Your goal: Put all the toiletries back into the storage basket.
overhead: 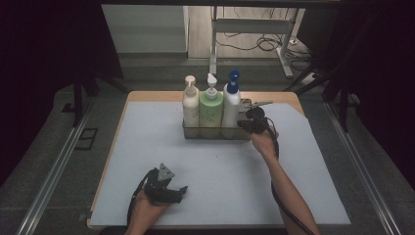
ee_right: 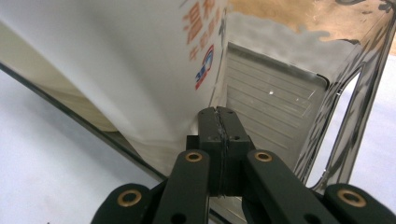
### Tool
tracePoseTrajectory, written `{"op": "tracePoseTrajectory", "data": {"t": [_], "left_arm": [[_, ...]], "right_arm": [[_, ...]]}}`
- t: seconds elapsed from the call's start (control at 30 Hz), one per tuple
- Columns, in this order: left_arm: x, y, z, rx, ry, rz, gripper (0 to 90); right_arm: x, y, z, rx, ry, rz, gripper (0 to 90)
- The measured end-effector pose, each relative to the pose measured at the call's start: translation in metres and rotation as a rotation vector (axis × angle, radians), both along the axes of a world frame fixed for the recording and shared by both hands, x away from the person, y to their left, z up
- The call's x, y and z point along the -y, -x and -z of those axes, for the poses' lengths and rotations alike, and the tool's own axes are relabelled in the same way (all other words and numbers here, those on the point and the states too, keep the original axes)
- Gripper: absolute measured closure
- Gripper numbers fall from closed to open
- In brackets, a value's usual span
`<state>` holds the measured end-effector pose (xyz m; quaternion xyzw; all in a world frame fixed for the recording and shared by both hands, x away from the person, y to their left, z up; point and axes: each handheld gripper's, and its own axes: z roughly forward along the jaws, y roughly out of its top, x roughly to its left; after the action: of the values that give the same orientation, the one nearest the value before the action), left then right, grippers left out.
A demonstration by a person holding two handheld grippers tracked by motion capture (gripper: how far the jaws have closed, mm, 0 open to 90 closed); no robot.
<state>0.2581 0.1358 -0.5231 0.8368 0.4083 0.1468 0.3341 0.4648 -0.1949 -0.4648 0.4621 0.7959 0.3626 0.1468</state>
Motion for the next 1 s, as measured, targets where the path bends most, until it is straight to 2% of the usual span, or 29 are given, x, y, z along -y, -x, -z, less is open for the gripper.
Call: {"op": "tracePoseTrajectory", "data": {"t": [0.13,0.43,0.67,0.87,1.0], "left_arm": [[0.0000,0.0000,0.0000,0.001,0.000,0.001,11.9],[0.0000,-0.0001,0.0000,0.000,0.001,0.000,11.9],[0.0000,-0.0001,0.0000,0.000,0.000,0.000,11.9],[0.0001,0.0000,0.0000,0.000,0.000,0.000,11.9],[0.0000,0.0000,0.0001,0.001,0.000,0.000,11.9]], "right_arm": [[-0.0021,-0.0035,-0.0022,0.011,0.003,0.011,89.7],[-0.0041,-0.0025,-0.0035,-0.007,-0.003,0.019,89.9],[-0.0051,0.0011,-0.0040,-0.007,0.006,0.001,89.9],[-0.0033,0.0006,-0.0022,-0.008,-0.007,-0.002,89.7],[-0.0016,0.0006,-0.0022,-0.007,-0.001,0.003,84.6]]}}
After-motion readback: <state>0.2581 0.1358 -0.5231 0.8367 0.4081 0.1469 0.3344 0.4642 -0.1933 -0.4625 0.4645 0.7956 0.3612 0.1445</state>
